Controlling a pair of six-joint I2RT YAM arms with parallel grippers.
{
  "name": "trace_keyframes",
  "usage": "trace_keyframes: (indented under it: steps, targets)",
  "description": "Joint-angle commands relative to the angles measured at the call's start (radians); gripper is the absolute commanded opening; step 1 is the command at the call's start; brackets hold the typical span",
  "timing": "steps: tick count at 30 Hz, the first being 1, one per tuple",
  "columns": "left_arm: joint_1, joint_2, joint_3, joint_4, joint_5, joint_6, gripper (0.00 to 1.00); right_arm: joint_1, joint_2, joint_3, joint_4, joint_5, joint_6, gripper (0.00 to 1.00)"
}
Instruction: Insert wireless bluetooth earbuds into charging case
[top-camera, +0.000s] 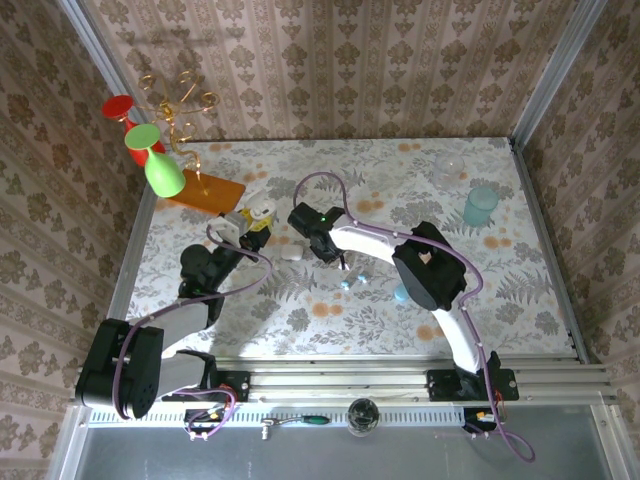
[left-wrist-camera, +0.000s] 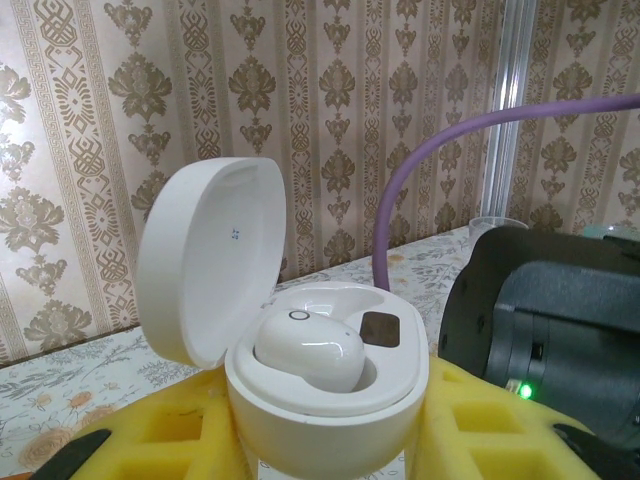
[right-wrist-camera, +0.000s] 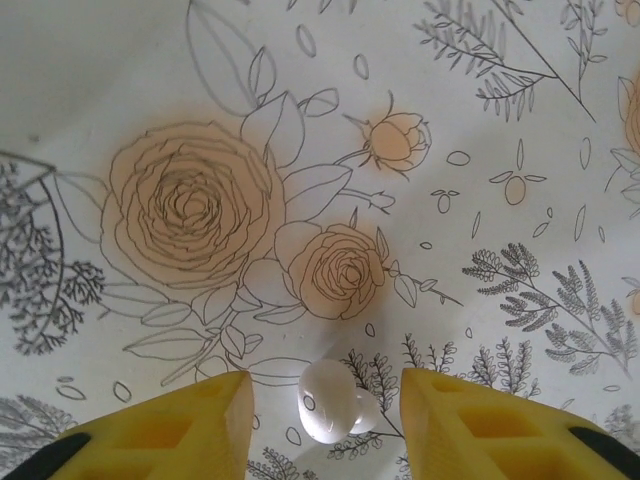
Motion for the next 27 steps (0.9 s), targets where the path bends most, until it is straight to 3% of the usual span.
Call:
trace_keyframes:
  steps: [1,17,21,27]
  targets:
    - [0.010,-0.010,-0.008,0.042,-0.003,-0.019,0.34,-0.003,0.028,0.033,-0.064,0.077,-0.036,0.42]
    - [0.011,-0.039,-0.012,0.012,0.005,-0.014,0.34,-0.005,0.068,0.043,-0.063,0.066,-0.043,0.35]
    - [0.011,-0.034,-0.009,0.012,0.011,-0.015,0.34,-0.007,0.070,0.039,-0.070,0.067,-0.039,0.29]
    - [0.007,-0.023,-0.006,0.013,0.027,0.012,0.35,-0.010,0.002,0.014,-0.054,0.060,-0.029,0.25]
